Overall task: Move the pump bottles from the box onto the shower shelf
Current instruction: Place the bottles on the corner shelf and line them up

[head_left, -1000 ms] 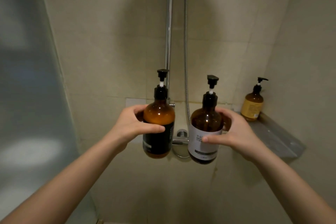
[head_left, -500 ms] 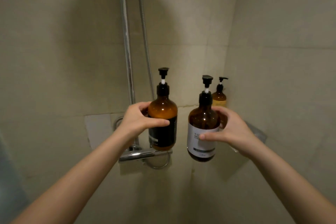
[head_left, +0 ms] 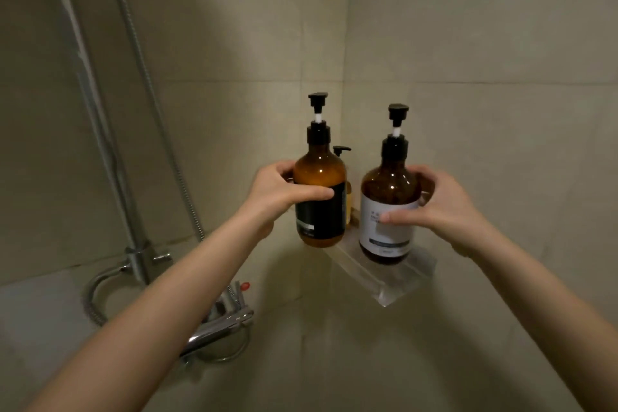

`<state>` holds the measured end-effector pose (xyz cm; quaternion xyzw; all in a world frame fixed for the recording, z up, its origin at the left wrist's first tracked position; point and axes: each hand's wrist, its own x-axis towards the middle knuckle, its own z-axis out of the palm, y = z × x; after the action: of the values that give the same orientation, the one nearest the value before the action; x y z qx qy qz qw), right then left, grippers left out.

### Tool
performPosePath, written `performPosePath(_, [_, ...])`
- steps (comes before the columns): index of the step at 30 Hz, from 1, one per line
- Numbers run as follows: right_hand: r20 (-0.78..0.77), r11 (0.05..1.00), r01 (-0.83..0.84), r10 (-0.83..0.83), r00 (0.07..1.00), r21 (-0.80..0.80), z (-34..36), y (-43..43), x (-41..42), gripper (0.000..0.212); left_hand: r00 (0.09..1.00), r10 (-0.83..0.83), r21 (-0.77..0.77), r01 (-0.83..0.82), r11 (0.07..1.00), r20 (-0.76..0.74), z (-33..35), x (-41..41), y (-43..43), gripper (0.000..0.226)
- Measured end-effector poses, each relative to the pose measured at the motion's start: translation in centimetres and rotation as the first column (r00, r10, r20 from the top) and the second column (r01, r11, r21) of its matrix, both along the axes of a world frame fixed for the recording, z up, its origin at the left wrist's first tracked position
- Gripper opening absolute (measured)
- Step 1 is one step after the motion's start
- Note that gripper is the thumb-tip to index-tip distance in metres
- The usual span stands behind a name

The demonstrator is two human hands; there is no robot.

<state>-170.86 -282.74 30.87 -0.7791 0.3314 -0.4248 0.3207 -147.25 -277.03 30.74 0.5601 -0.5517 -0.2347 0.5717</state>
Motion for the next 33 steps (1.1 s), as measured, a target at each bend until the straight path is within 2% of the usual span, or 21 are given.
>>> performPosePath(4, [0.027, 0.996, 0.086, -0.085, 0.996, -0.008, -0.5, -3.0, -1.3, 0.071, 0.999, -0.051, 0.002, 0.051, 0.999, -0.010, -0.2, -0.8, -5.1, 0.043])
performPosePath(8, [0.012, 0.988, 0.156, -0.157, 0.988, 0.006, -2.0, -4.7, -2.0, 0.061, 0.992, -0.122, 0.016, 0.122, 0.992, -0.023, -1.5, -1.7, -8.9, 0.063])
performPosePath(12, [0.021, 0.976, 0.215, -0.216, 0.976, 0.040, -4.1, -5.7, -1.9, 0.067, 0.982, -0.178, 0.053, 0.181, 0.982, -0.064, -3.5, -2.2, -11.9, 0.053])
performPosePath(16, [0.033, 0.957, 0.280, -0.283, 0.959, 0.077, -6.1, -6.6, -1.4, 0.074, 0.972, -0.211, 0.080, 0.219, 0.972, -0.101, -5.6, -2.3, -14.2, 0.053])
performPosePath(20, [0.043, 0.928, 0.355, -0.361, 0.931, 0.109, -7.8, -7.4, -0.7, 0.076, 0.967, -0.248, 0.100, 0.252, 0.962, -0.052, -7.4, -2.0, -15.8, 0.047])
performPosePath(26, [0.030, 0.883, 0.454, -0.461, 0.887, 0.118, -9.9, -7.5, 0.7, 0.072, 0.944, -0.315, 0.132, 0.326, 0.936, -0.095, -10.0, -0.8, -17.4, 0.054])
performPosePath(30, [0.020, 0.872, 0.476, -0.481, 0.876, 0.112, -10.6, -7.1, 1.3, 0.069, 0.922, -0.372, 0.158, 0.386, 0.909, -0.110, -11.0, -0.3, -17.8, 0.076])
performPosePath(33, [0.015, 0.863, 0.494, -0.498, 0.867, 0.104, -10.6, -6.8, 1.7, 0.068, 0.907, -0.405, 0.153, 0.419, 0.895, -0.116, -11.2, -0.1, -17.9, 0.069])
